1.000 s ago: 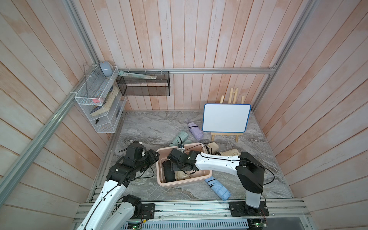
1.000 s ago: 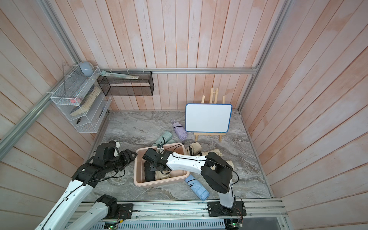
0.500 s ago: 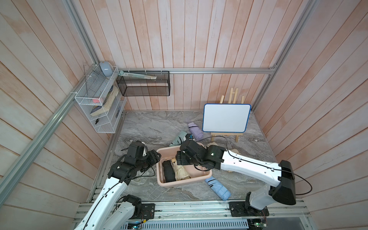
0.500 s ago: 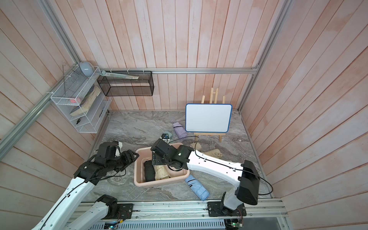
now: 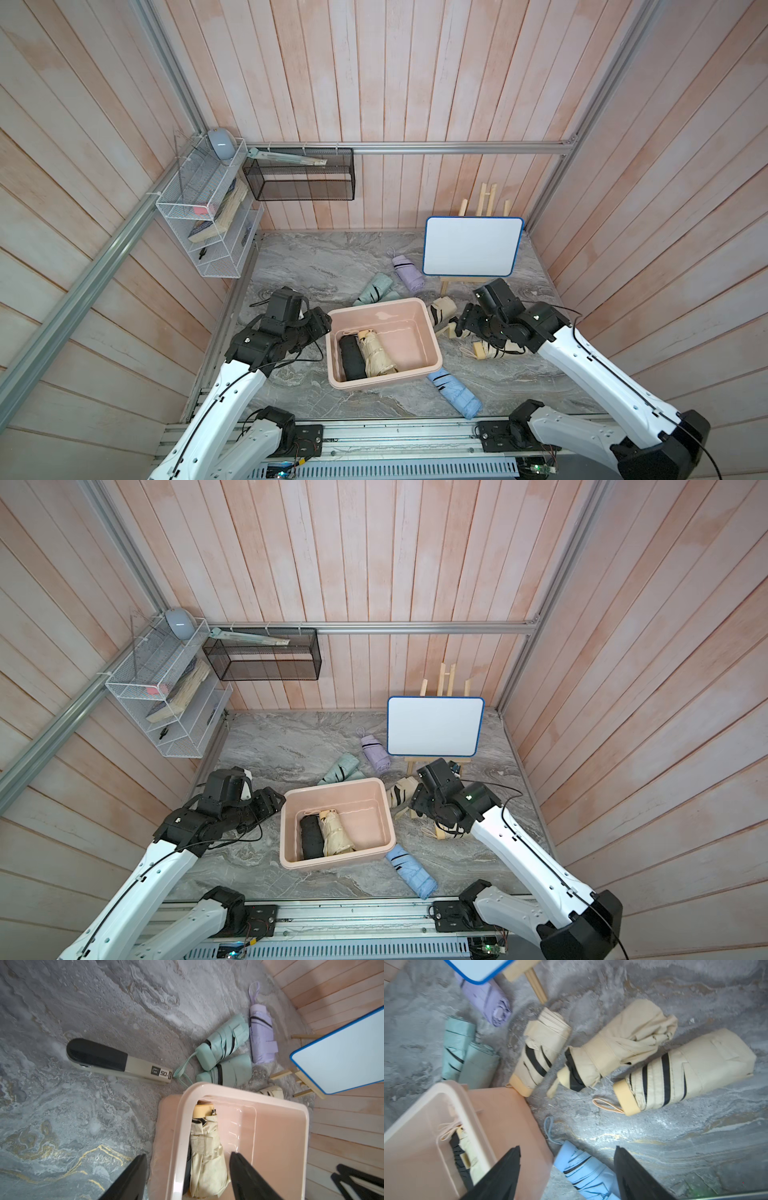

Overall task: Put the umbrella into the storage box
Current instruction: Pick up the umbrella from the center of the board.

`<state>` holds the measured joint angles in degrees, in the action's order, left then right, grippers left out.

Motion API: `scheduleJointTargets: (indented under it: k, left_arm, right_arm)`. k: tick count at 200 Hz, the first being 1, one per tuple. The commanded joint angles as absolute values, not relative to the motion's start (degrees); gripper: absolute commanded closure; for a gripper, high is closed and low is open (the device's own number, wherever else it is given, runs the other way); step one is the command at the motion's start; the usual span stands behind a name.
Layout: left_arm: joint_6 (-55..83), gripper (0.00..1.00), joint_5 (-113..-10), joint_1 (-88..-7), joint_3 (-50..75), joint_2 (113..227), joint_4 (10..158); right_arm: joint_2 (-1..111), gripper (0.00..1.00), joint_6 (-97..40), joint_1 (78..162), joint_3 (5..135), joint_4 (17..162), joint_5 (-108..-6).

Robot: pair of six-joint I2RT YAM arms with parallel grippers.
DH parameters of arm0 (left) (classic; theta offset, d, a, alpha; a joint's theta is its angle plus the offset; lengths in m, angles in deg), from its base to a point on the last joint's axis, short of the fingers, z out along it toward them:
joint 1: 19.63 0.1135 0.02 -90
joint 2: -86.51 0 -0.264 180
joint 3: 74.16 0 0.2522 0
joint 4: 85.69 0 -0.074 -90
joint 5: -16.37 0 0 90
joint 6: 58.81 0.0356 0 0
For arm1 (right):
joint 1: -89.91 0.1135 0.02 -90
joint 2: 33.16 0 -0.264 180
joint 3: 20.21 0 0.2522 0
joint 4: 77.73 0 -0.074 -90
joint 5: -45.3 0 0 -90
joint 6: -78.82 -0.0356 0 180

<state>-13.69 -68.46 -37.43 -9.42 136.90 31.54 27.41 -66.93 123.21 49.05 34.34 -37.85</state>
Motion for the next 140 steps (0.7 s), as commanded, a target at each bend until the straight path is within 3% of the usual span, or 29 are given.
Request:
scheduleJointTargets:
  k: [1, 40, 83, 140]
  left_arm:
    - [-15.6, 0.32, -73.7, -37.6, -7.5, 137.0, 37.3]
    - [-16.1, 0.32, -73.9, -37.6, -6.8, 139.8, 40.9]
    - [-16.1, 0.32, -73.6, -37.3, -7.1, 141.0, 42.9]
    - [-17.1, 0.32, -72.5, -36.8, -8.8, 140.2, 44.3]
  right_arm:
    - [24.2, 0.23, -64.3, 122.9, 44.1, 36.1, -42.1]
    - [20.3, 0.22, -62.1, 125.1, 35.0, 36.5, -47.8]
    - [17.1, 0.12, -68.3, 139.3, 29.6, 38.6, -43.5]
    - [19.0, 0.10, -76.1, 154.2, 24.8, 42.8, -35.2]
